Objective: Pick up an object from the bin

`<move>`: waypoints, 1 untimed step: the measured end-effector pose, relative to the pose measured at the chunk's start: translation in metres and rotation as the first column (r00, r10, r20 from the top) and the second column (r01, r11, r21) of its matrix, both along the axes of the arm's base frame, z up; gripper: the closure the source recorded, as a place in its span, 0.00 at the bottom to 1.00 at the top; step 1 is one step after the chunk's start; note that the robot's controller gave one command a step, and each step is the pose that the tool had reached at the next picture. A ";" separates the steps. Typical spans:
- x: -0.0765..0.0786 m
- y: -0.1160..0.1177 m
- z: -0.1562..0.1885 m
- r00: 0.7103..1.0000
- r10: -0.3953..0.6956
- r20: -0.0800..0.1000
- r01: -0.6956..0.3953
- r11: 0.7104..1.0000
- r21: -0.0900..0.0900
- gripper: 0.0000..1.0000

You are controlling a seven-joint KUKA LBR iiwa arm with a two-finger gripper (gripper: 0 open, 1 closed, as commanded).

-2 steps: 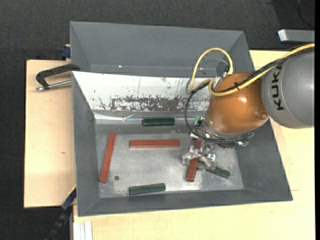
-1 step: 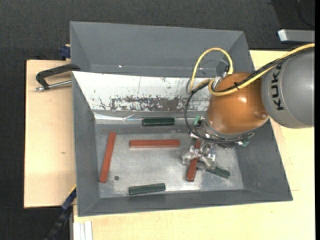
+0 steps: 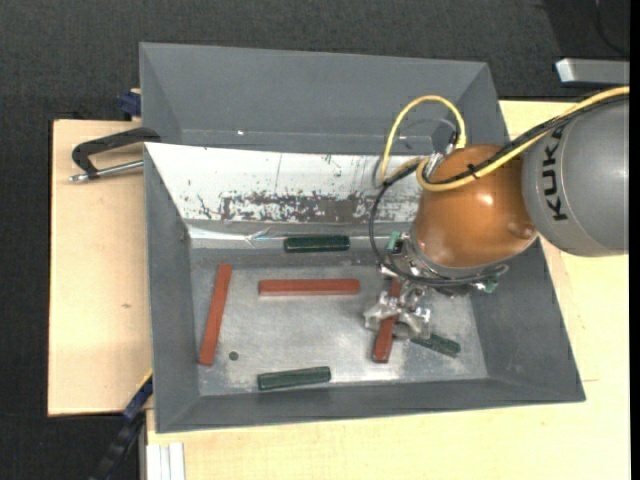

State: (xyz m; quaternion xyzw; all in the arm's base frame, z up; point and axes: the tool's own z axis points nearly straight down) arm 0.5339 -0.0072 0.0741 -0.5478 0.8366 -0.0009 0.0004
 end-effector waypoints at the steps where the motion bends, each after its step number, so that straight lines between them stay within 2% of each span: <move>1: 0.000 0.000 0.000 1.000 0.000 0.000 0.000 1.000 0.000 1.00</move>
Offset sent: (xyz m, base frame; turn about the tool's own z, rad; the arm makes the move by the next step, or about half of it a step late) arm 0.0031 -0.0200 0.1862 -0.0141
